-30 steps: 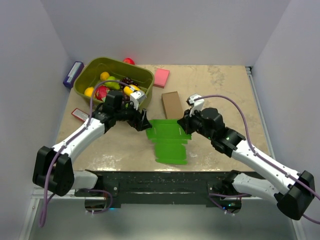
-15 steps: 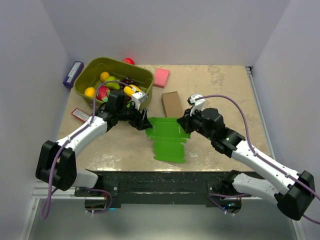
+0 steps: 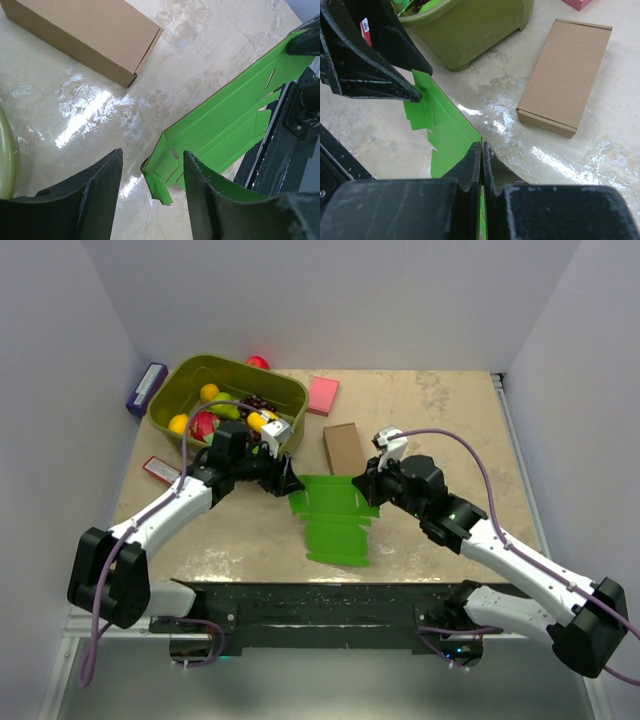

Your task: Fold the paper box

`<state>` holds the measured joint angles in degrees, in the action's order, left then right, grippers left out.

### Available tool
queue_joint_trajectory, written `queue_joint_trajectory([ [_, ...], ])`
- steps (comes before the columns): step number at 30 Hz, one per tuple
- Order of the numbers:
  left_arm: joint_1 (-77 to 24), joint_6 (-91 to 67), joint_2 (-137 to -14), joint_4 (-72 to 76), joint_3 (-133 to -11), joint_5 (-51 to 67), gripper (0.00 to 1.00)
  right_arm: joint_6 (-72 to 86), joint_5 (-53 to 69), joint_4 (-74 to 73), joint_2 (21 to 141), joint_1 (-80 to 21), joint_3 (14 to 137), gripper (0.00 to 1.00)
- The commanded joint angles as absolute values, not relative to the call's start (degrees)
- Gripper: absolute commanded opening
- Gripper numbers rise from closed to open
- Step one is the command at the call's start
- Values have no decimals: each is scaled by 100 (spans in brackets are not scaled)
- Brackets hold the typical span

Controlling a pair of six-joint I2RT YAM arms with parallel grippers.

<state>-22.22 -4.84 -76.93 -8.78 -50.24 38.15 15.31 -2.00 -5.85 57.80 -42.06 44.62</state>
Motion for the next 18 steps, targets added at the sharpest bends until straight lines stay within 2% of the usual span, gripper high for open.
queue_joint_trajectory([
  [1, -2381, -545, -7506, -527, -4957, 3797, 48, 1608, -176, -308, 5783, -4227, 4474, 0],
  [5, -2513, -492, -7506, -571, -4975, 3586, 38, 1626, -202, -325, 5792, -4219, 4482, 0],
  [9, -2645, -483, -7453, -562, -4966, 3323, 23, 1661, -263, -290, 5809, -4228, 4456, 0],
  [18, -3058, -501, -7365, -756, -5027, 2119, 20, 1775, -571, -281, 5924, -4219, 4465, 0],
])
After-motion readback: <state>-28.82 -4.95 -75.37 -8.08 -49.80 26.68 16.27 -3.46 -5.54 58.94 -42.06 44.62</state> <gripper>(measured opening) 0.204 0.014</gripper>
